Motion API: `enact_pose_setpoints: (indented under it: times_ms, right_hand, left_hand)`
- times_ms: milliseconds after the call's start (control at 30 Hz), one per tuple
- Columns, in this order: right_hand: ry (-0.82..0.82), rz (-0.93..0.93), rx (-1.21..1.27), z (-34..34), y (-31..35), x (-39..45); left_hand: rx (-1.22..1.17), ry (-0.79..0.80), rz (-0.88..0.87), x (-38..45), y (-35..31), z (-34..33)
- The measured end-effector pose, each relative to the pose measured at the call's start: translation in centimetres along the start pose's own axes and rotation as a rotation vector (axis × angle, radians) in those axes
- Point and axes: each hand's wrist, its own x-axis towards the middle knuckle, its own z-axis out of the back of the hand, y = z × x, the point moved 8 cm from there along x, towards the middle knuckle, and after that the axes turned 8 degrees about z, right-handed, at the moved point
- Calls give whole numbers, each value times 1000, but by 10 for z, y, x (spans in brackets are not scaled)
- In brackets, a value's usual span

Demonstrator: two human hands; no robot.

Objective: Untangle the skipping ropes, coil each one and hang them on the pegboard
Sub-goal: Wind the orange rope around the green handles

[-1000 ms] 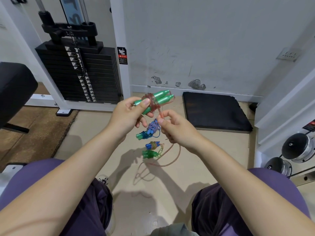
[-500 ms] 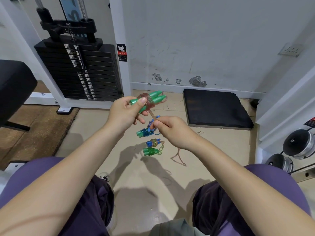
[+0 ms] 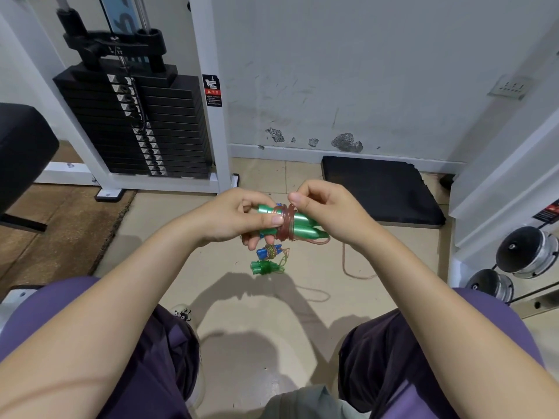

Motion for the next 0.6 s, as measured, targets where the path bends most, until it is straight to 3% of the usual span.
enact_pose_setpoints:
  times_ms: [267,600]
  right_hand:
    - [-34,10,60,-4,4,-3]
    - [-12,3,98,-16,-2,-6]
  left_hand:
    - [-46,176,58,-1,2,-17]
    - [155,136,125,-1,7,-24]
